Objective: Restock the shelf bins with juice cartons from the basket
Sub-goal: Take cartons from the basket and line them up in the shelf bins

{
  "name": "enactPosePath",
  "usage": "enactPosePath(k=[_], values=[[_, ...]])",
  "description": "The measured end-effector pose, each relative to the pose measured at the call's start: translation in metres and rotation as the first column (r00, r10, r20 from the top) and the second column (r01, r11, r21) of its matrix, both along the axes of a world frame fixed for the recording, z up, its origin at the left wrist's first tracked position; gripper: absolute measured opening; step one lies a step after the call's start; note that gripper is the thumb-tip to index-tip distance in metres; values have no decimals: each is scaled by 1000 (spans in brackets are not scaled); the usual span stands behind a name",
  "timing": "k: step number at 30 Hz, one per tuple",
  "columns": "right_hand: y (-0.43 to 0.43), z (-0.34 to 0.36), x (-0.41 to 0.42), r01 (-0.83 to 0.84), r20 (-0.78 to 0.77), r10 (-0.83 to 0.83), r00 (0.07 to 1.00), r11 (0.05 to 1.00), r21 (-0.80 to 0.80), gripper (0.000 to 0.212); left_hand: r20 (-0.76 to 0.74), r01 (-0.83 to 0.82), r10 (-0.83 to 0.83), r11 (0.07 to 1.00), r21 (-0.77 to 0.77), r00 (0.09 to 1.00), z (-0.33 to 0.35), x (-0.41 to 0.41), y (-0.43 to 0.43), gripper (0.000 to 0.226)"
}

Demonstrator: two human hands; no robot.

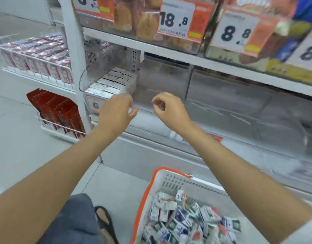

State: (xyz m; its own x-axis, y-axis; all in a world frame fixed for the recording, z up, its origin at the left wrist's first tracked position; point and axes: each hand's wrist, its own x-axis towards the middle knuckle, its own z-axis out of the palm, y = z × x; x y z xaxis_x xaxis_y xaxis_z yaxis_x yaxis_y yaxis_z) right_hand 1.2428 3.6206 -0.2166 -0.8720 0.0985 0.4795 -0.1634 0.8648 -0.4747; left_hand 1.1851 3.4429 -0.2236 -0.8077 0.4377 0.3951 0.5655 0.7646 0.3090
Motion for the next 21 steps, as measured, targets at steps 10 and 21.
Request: enactPosePath(k=[10, 21], values=[[99, -185, 235, 231, 737, -100, 668, 970, -78, 24, 643, 243, -176, 970, -15, 745, -149, 165, 74, 19], [101, -313, 277, 367, 959, 253, 130, 886, -284, 118, 815, 296, -138, 954, -43, 562, -222, 202, 79, 22]])
